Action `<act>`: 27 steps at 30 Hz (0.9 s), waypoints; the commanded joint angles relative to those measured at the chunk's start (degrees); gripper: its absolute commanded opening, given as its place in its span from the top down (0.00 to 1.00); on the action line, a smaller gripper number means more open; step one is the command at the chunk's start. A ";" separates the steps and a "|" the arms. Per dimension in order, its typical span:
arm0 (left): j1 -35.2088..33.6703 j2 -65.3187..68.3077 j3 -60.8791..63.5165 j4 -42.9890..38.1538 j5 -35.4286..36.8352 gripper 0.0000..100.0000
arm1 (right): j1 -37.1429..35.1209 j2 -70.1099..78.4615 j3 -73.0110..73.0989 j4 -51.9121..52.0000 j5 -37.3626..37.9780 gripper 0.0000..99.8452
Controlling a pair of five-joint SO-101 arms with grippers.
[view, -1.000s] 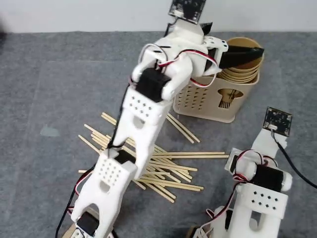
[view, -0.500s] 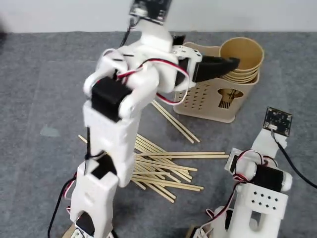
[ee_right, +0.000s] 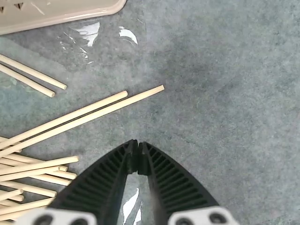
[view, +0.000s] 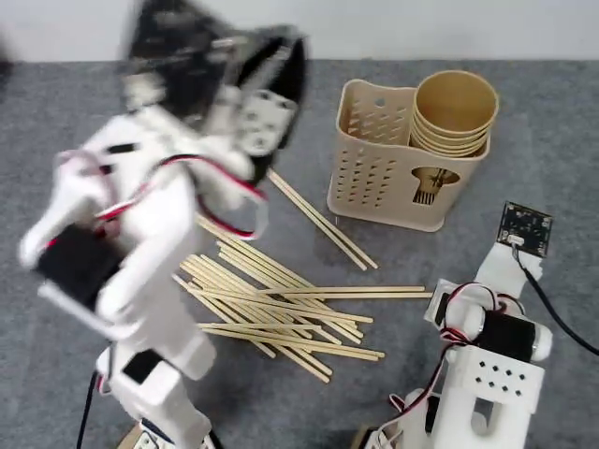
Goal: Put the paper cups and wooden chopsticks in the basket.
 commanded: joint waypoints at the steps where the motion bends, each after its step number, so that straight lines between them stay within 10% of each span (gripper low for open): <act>1: -5.10 -5.80 -3.21 1.41 -0.88 0.99 | 0.13 -0.75 -0.18 -0.48 0.09 0.99; 11: -21.63 -29.98 24.48 1.32 -5.89 0.99 | -2.86 -0.22 -10.46 6.81 13.71 0.99; 27: -30.77 -72.35 101.14 -6.77 -7.47 0.99 | -32.84 0.04 -11.87 7.16 24.62 0.99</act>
